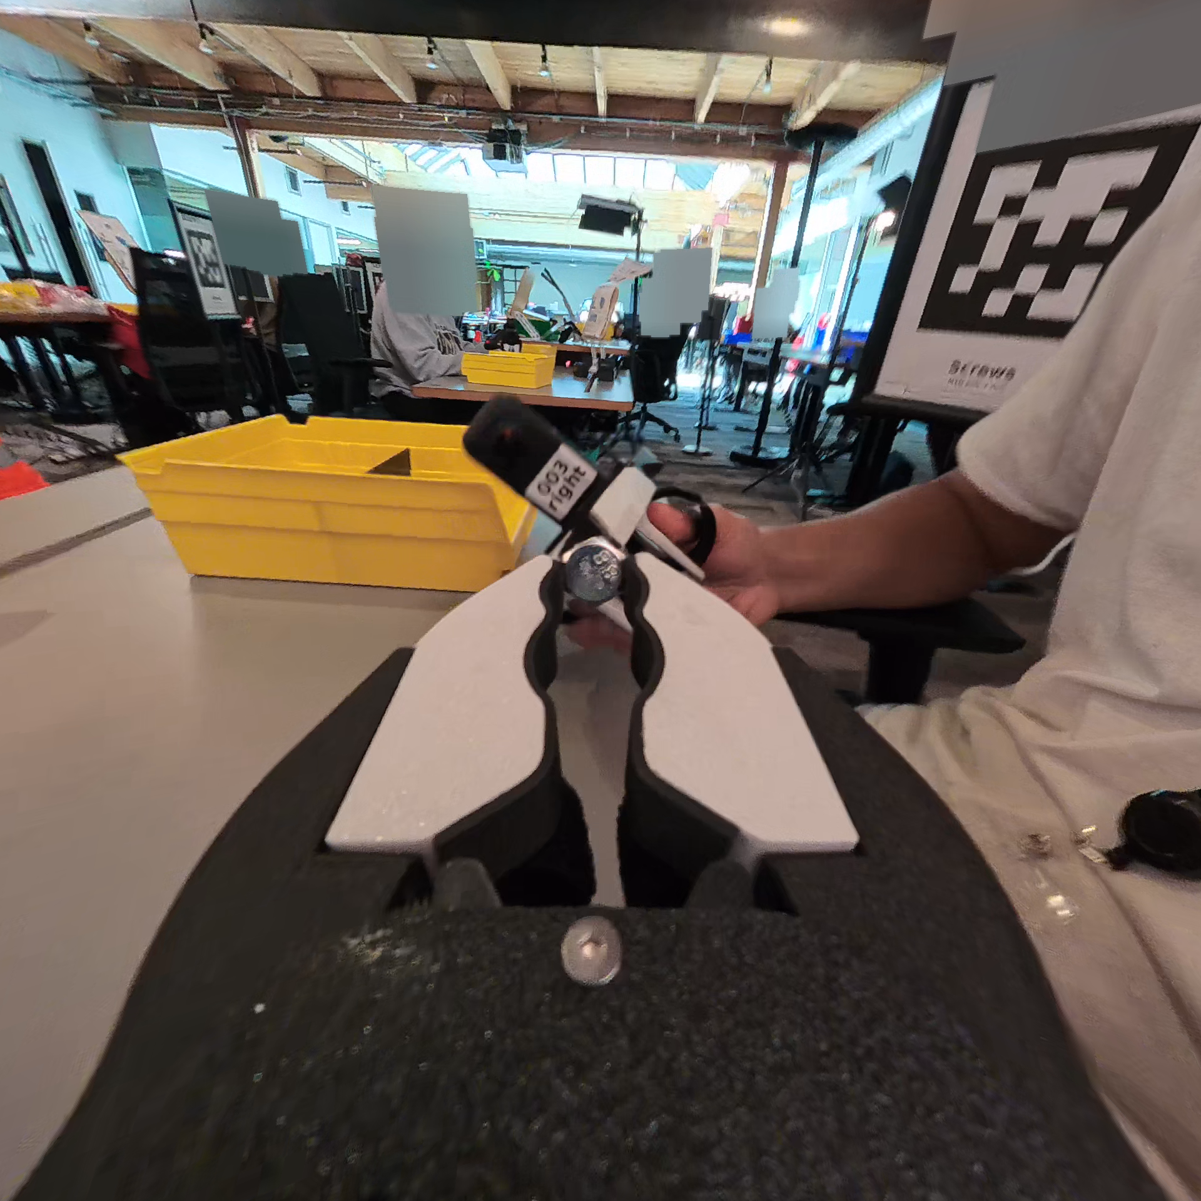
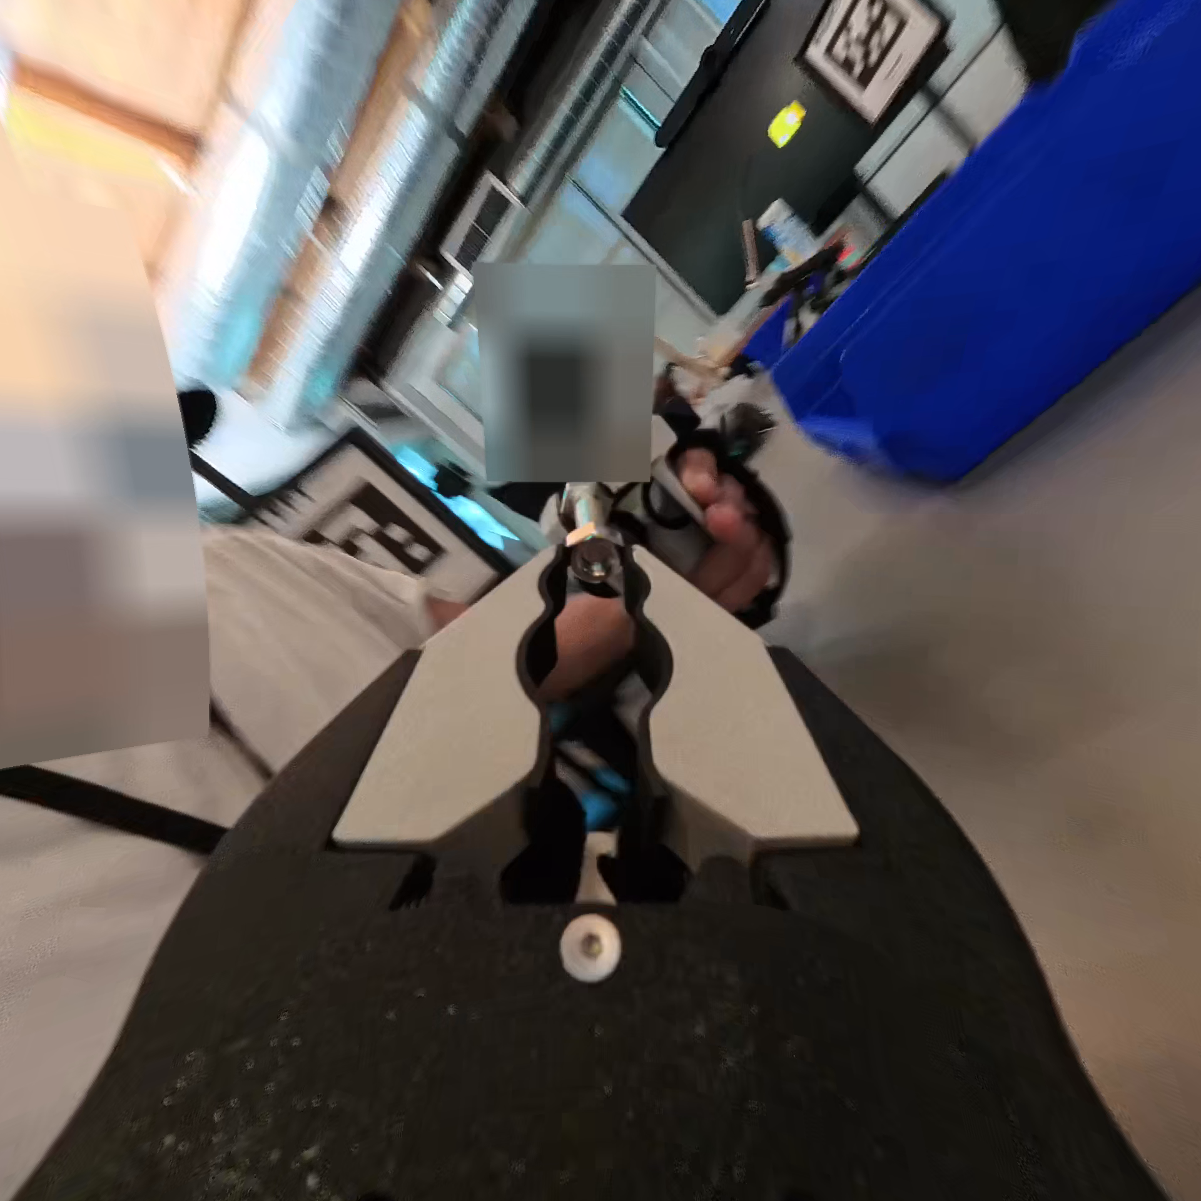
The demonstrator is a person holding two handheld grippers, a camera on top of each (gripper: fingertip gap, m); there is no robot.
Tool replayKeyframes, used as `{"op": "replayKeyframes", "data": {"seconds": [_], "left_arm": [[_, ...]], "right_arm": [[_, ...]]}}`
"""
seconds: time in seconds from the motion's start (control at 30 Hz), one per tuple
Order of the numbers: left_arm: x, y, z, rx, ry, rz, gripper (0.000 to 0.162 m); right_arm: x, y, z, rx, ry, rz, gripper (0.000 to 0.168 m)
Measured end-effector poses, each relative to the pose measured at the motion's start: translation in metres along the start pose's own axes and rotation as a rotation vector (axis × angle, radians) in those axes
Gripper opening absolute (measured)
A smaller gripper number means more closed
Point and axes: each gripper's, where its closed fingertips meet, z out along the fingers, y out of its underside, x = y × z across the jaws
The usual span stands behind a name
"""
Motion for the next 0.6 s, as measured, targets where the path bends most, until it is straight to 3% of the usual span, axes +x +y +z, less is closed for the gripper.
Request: {"op": "replayKeyframes", "data": {"seconds": [0.13, 0.43, 0.53, 0.6], "left_arm": [[0.003, -0.005, -0.011, 0.057, 0.078, -0.216, 0.017], [0.002, 0.001, -0.012, 0.044, 0.137, -0.414, 0.017], [-0.002, 0.0, -0.009, 0.04, 0.149, -0.425, 0.017], [-0.005, 0.003, -0.004, 0.02, 0.151, -0.407, 0.017]], "right_arm": [[-0.004, 0.005, 0.011, -0.143, 0.261, -0.681, 0.016], [-0.005, 0.008, 0.01, -0.286, 0.897, -2.16, 0.016], [-0.004, 0.004, 0.006, -0.254, 0.966, -2.15, 0.017], [-0.002, 0.004, 0.001, -0.255, 0.955, -2.035, 0.033]]}}
